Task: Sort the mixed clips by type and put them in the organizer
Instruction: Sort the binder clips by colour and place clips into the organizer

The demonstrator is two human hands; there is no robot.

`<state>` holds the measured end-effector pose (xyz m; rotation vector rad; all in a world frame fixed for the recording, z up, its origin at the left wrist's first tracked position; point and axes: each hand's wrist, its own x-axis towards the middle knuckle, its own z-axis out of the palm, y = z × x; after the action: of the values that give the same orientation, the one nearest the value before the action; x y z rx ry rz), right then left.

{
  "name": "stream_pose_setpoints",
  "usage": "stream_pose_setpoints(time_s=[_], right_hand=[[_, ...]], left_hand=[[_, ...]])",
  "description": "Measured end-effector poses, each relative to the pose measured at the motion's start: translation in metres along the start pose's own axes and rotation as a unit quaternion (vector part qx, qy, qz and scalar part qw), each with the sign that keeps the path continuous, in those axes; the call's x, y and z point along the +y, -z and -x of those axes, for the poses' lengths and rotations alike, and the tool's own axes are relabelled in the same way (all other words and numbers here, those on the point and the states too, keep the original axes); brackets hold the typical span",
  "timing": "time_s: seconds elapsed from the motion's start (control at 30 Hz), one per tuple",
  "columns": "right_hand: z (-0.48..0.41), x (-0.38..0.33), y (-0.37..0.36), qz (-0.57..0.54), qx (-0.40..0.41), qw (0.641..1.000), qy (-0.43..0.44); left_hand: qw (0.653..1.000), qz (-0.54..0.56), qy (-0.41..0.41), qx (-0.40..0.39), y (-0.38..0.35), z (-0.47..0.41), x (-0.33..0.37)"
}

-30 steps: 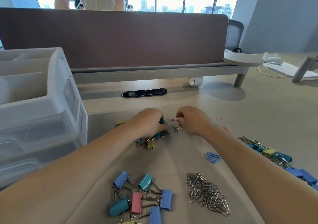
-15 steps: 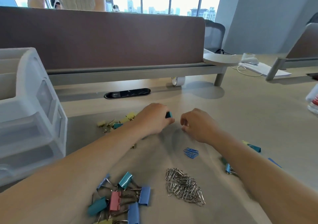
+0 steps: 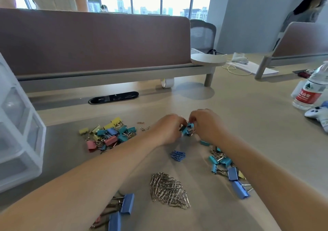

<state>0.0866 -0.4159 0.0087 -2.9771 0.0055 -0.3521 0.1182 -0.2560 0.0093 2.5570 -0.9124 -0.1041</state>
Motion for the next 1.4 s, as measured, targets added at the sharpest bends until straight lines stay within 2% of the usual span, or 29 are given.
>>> stream_pose_setpoints(time_s=[0.2,0.33,0.77,1.03,1.13,1.4], right_hand=[[0.0,-0.008,0.0,-0.047,0.006,0.999,-0.019],[0.001,-0.032,-0.002,-0.073,0.0,0.997,0.003],[-0.015,-0.125,-0.018,-0.11,-0.069,0.988,0.085],[-0.017,-0.157,-0.02,-0.112,-0.139,0.973,0.147],[-0.014,-0.16,-0.026,-0.105,-0.149,0.968,0.175],[-0.017,-0.164,-0.036,-0.101,-0.13,0.972,0.169]], left_hand=[[1.0,0.001,-0.016,0.014,0.009,0.009,-0.003],[0.999,-0.015,-0.008,0.041,0.029,0.026,-0.021],[0.985,-0.084,0.131,0.067,0.081,0.088,-0.104],[0.984,-0.101,0.135,0.064,0.082,0.095,-0.121],[0.982,-0.101,0.145,0.069,0.083,0.095,-0.125],[0.985,-0.079,0.141,0.063,0.079,0.096,-0.131]])
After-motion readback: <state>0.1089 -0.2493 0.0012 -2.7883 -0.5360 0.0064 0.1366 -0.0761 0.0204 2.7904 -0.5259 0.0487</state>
